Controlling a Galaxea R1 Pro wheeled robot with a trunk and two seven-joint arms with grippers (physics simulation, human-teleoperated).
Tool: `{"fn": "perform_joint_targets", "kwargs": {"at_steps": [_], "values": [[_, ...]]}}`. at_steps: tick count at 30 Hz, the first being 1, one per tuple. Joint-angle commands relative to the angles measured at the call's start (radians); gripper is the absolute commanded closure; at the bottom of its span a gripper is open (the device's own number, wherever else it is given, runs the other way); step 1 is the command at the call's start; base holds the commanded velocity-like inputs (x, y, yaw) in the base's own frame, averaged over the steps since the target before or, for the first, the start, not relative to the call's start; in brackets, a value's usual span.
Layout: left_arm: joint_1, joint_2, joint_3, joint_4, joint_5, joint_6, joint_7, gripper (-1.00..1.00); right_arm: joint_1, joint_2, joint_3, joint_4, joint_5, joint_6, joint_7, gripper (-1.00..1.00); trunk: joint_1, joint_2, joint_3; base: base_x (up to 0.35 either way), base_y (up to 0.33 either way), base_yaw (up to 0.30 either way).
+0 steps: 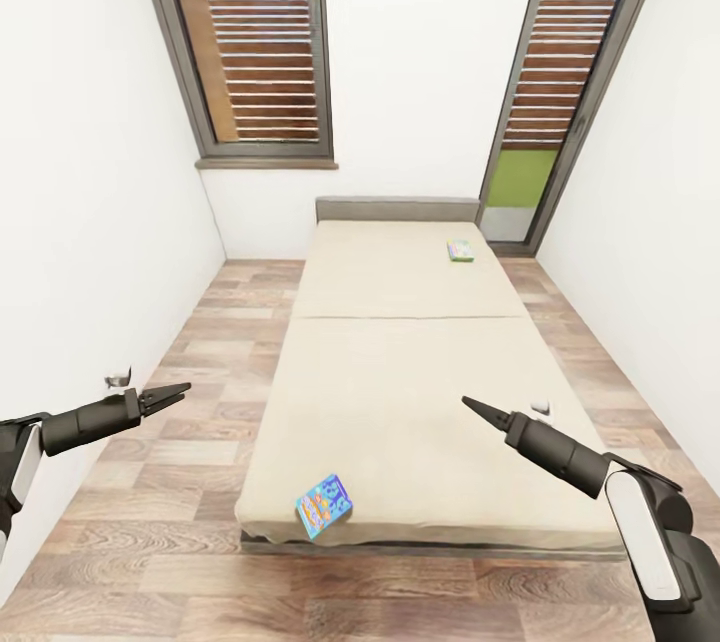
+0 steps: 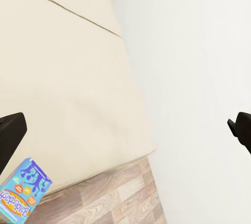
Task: Put all the toys in the child's room - the three board games (two on the bed and one on the table), the two jigsaw puzzles on the table, and the tennis ball on the table - inside the toy box on the table in the child's room.
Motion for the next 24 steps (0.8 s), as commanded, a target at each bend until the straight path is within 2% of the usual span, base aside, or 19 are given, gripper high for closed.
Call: {"fn": "perform_joint_targets", "kwargs": {"at_steps": [1, 24], "values": [[-0.001, 0.0, 0.0, 0.0, 0.001, 0.01, -0.003, -1.0, -0.001, -0.001, -0.001, 0.0, -0.001, 0.005, 0.002, -1.0, 0.001, -0.002, 0.0, 0.0, 0.0, 0.0], [-0.001, 0.001, 0.0, 0.0, 0.001, 0.01, -0.004, -1.0, -0.001, 0.003, -0.001, 0.001, -0.002, -0.029, -0.001, -1.0, 0.001, -0.002, 0.038, 0.0, 0.0, 0.0]]}}
